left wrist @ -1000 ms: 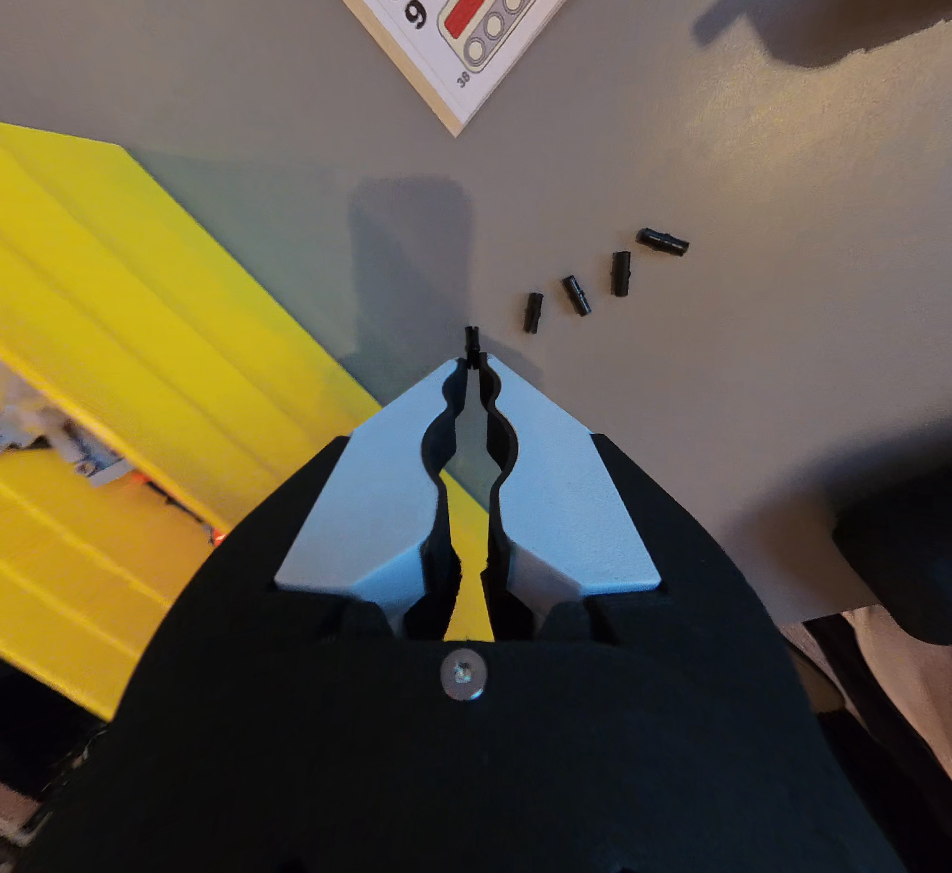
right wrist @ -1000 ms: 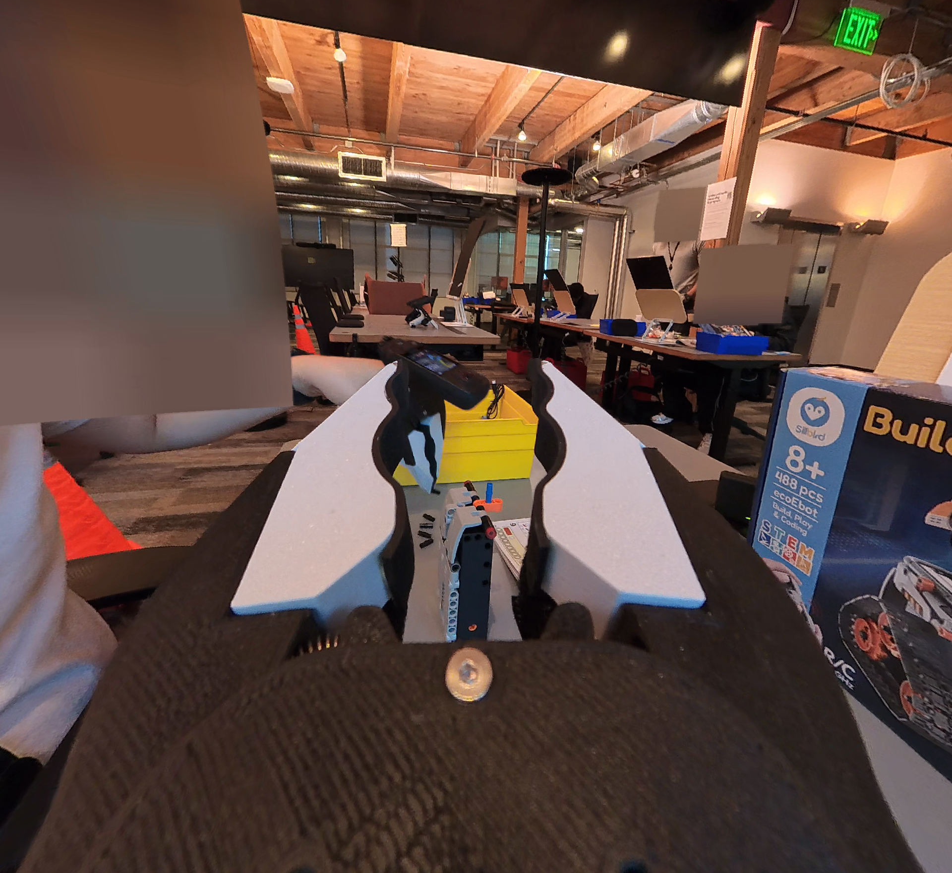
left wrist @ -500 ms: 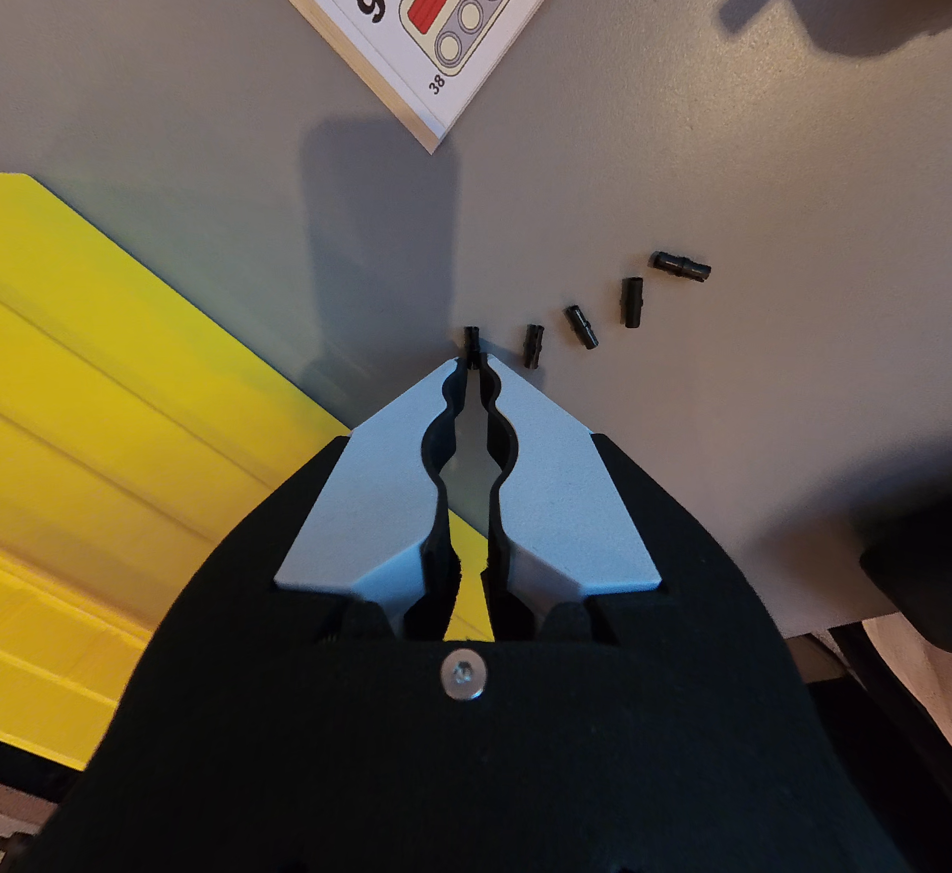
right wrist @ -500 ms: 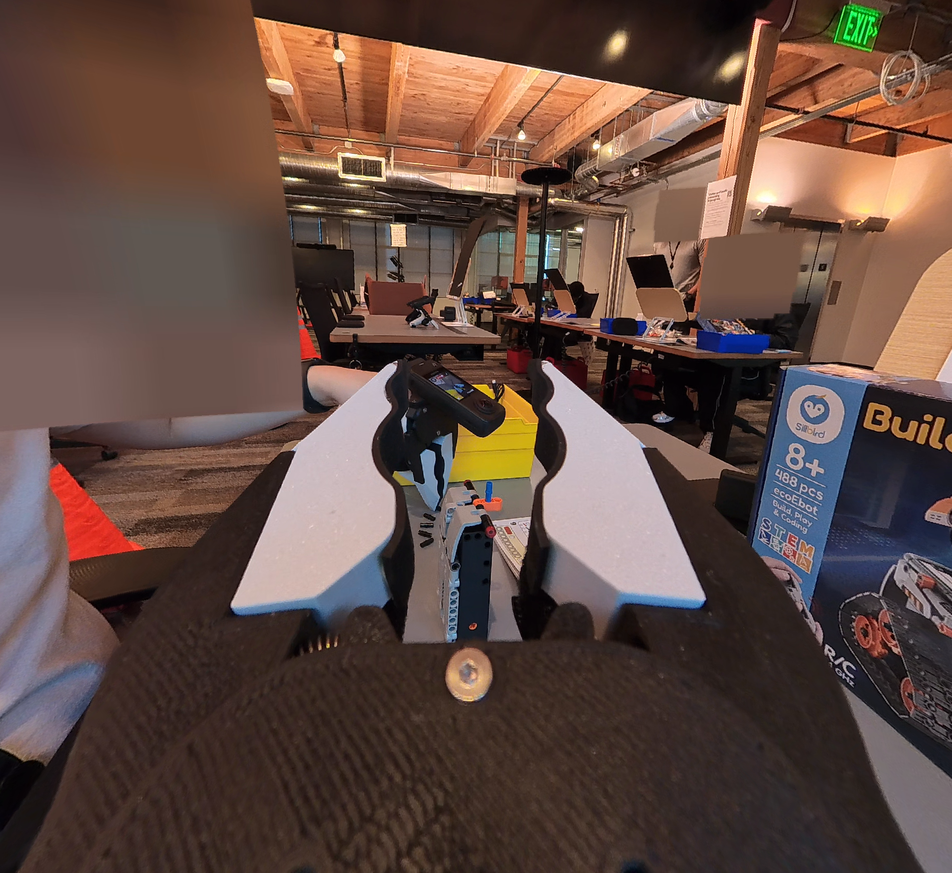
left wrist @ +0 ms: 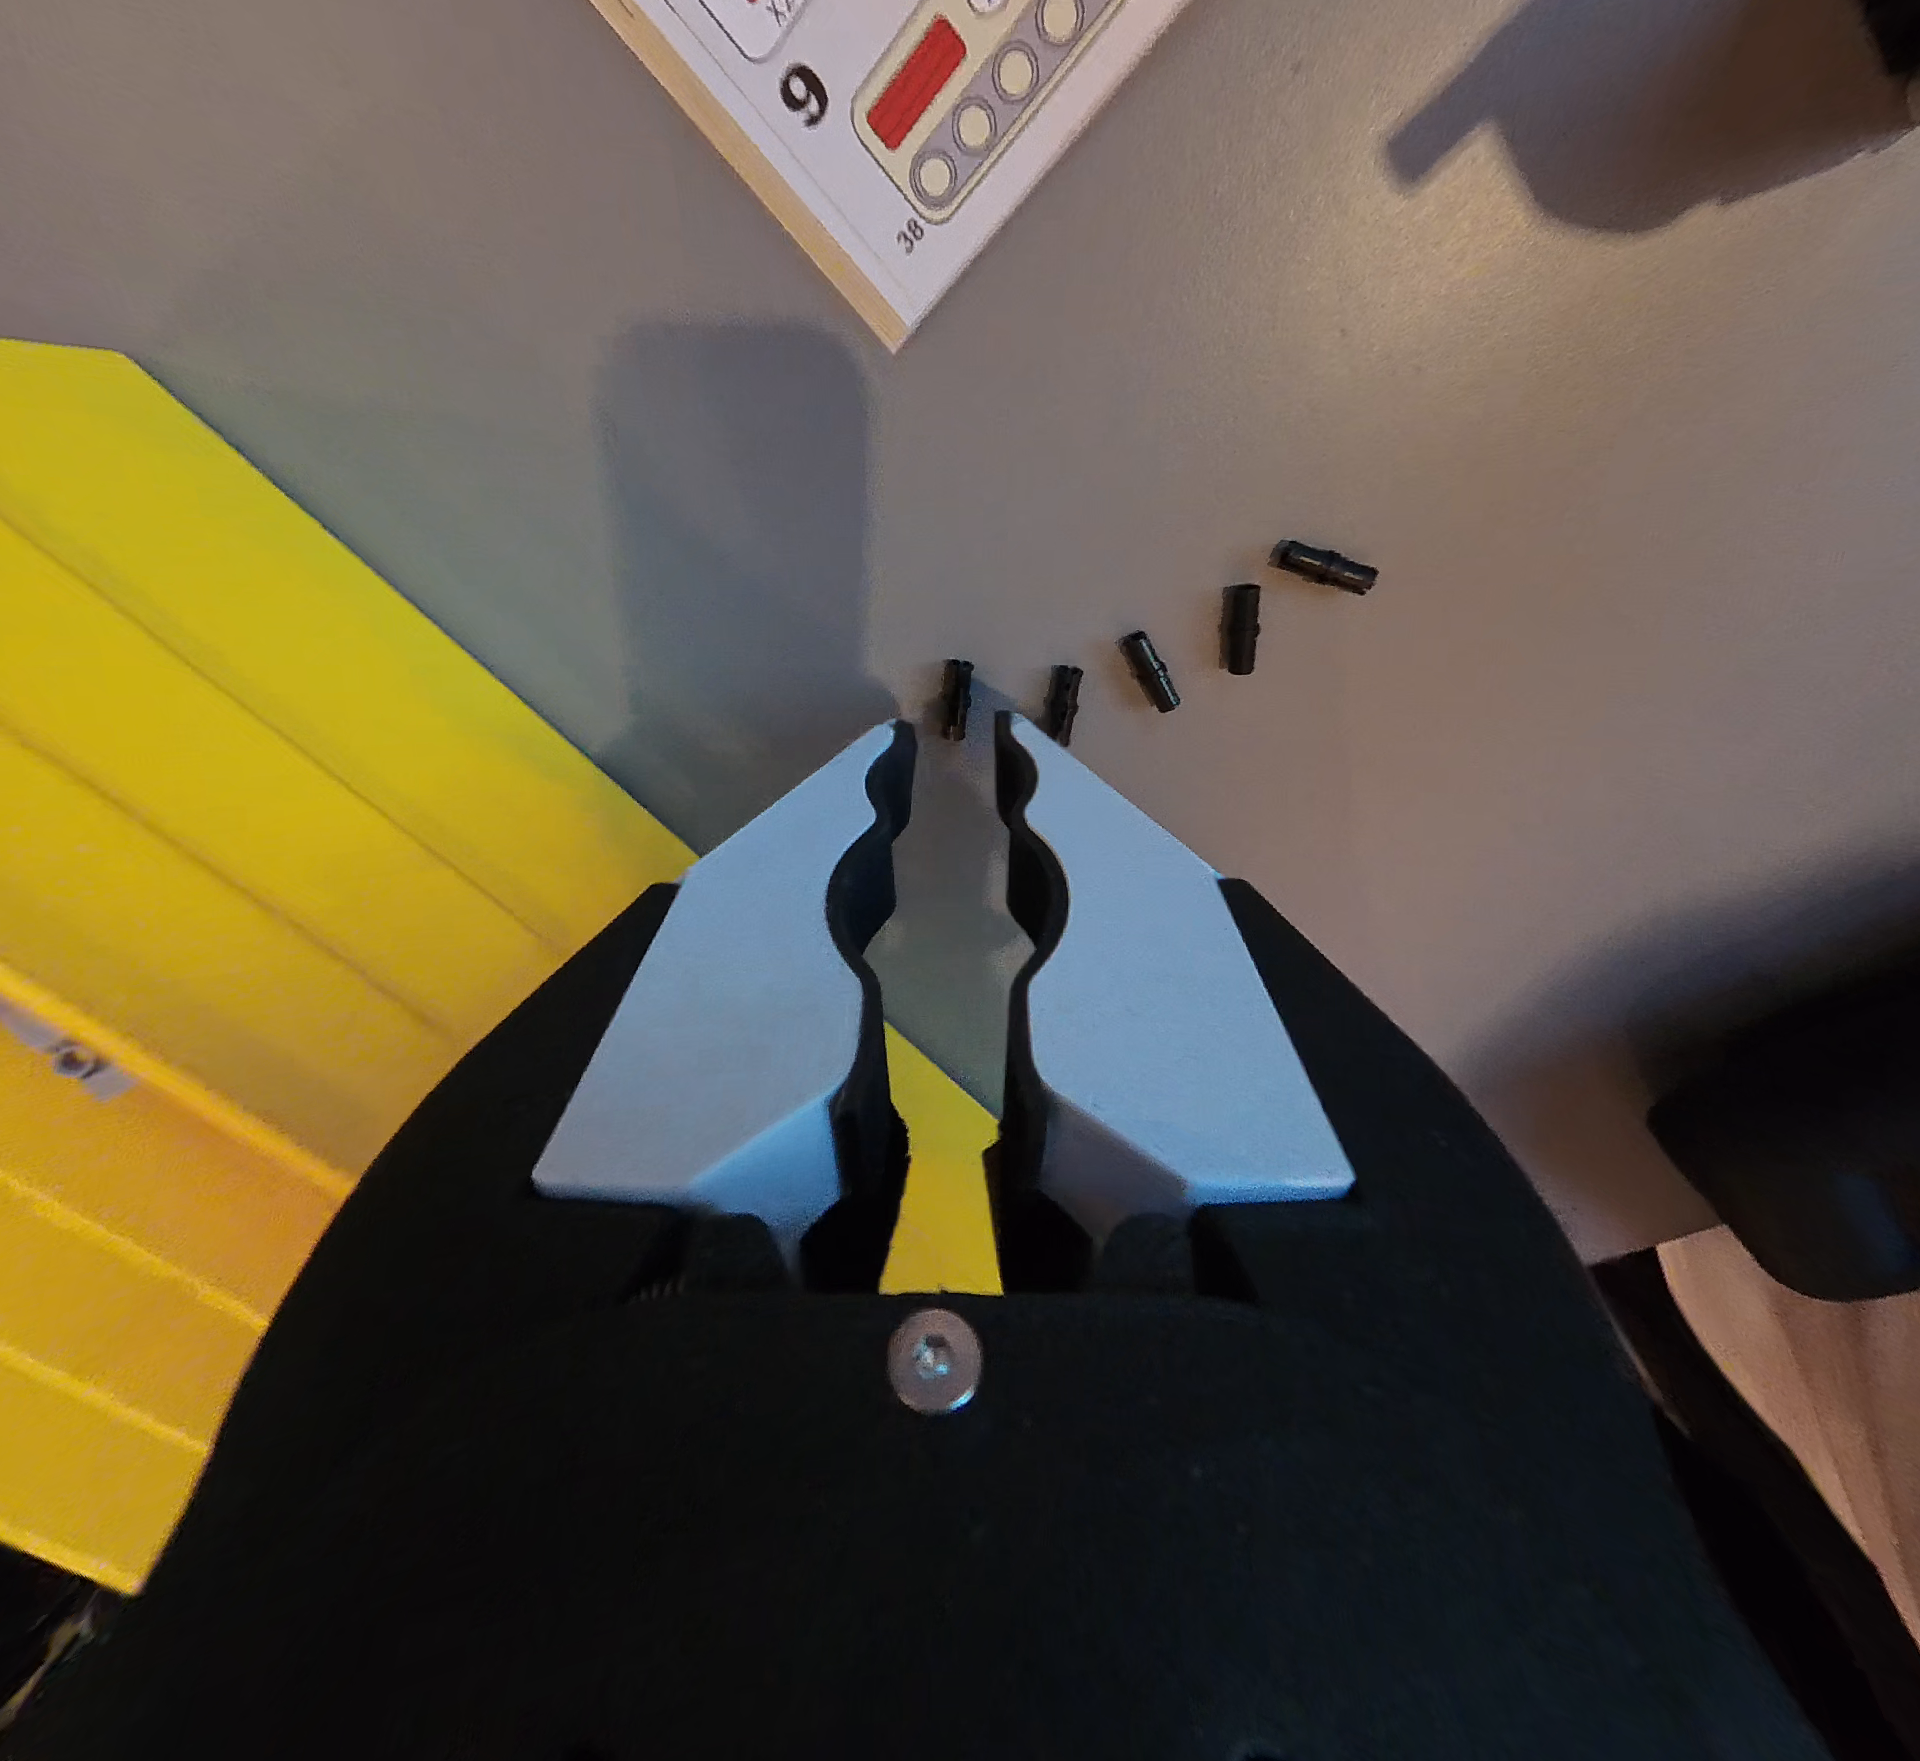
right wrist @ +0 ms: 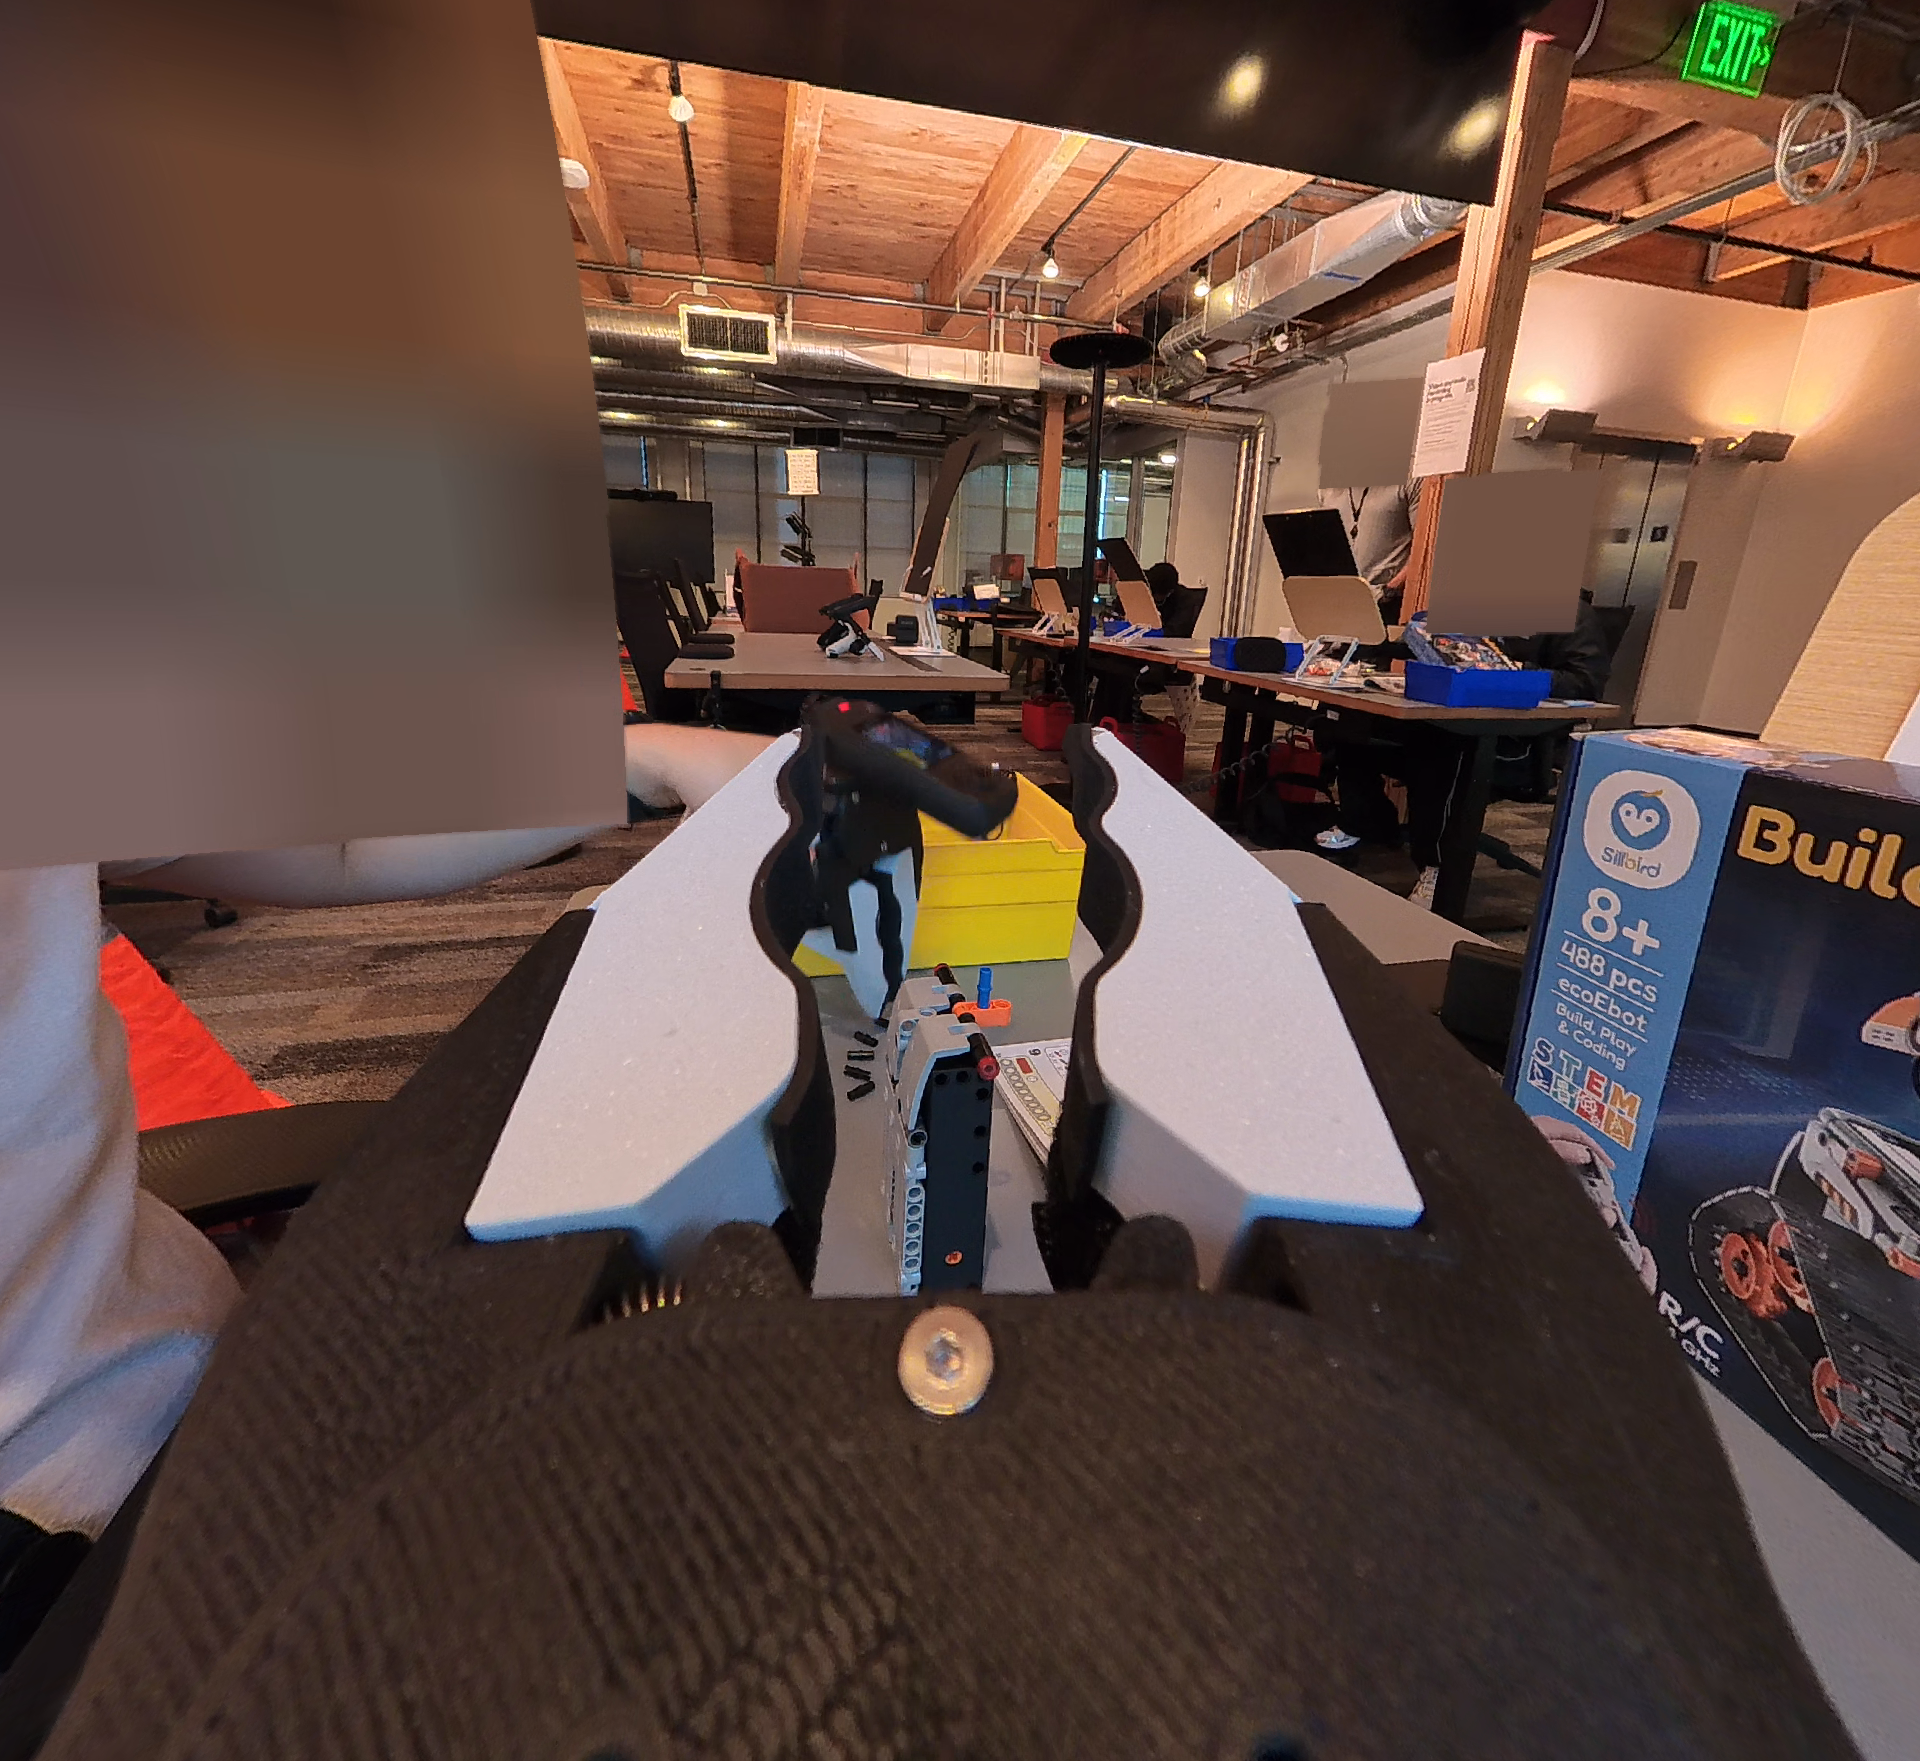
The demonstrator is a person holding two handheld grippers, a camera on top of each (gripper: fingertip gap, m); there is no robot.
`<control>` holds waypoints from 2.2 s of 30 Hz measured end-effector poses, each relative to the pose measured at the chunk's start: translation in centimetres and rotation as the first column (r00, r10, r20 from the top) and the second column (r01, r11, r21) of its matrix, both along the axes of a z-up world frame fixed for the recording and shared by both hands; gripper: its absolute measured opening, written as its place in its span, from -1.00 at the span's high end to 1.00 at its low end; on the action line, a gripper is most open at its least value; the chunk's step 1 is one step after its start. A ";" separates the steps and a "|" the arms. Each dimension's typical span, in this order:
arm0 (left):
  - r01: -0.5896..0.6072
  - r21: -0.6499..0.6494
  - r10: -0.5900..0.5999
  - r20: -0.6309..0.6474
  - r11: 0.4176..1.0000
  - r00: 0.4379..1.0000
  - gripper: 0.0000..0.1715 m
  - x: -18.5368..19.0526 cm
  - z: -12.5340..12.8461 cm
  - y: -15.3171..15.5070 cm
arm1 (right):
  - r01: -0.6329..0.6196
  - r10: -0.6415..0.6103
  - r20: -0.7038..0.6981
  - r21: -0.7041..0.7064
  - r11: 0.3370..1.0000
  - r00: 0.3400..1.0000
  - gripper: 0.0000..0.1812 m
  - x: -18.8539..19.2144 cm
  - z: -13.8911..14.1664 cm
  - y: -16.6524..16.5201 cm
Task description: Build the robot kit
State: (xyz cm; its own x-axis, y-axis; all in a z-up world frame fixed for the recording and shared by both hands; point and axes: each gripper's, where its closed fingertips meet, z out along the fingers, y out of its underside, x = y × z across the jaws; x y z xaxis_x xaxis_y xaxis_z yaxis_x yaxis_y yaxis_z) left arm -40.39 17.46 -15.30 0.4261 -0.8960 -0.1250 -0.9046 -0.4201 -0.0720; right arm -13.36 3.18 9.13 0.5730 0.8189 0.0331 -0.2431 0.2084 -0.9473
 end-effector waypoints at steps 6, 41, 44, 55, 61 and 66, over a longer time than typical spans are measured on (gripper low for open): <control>-0.044 0.071 0.027 0.226 0.997 0.974 0.93 -0.3 7.5 0.9 | 0.000 0.000 -0.003 0.005 1.000 1.000 0.48 0.0 0.1 -0.1; -0.724 0.032 0.724 -0.007 0.689 0.689 0.66 -20.9 0.3 11.5 | 0.011 -0.011 0.002 -0.001 1.000 1.000 0.48 0.1 -0.1 0.2; -0.737 0.027 0.737 0.013 0.676 0.676 0.70 -20.8 0.3 12.0 | 0.009 -0.009 0.000 0.007 1.000 1.000 0.48 0.1 0.1 0.0; -0.756 0.012 0.756 -0.033 0.654 0.653 0.67 -20.8 -0.8 11.6 | 0.003 -0.003 -0.012 0.027 1.000 1.000 0.48 0.2 0.7 -0.5; -0.744 0.078 0.745 0.014 0.664 0.667 0.66 -20.7 0.5 12.3 | -0.004 0.004 -0.007 0.025 1.000 1.000 0.48 0.0 0.6 -0.5; -0.758 0.092 0.762 -0.014 0.645 0.647 0.55 -20.5 -0.2 12.2 | -0.010 0.010 -0.002 0.020 1.000 1.000 0.47 -0.2 0.4 -0.4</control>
State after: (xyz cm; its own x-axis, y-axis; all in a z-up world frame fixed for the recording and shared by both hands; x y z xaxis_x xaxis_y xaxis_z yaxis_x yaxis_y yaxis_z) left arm -60.94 29.65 -15.54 0.9454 -0.2472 -0.2127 -0.2722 -0.9573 -0.0976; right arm -13.58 2.74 9.55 0.5649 0.8237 0.0489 -0.2469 0.2253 -0.9425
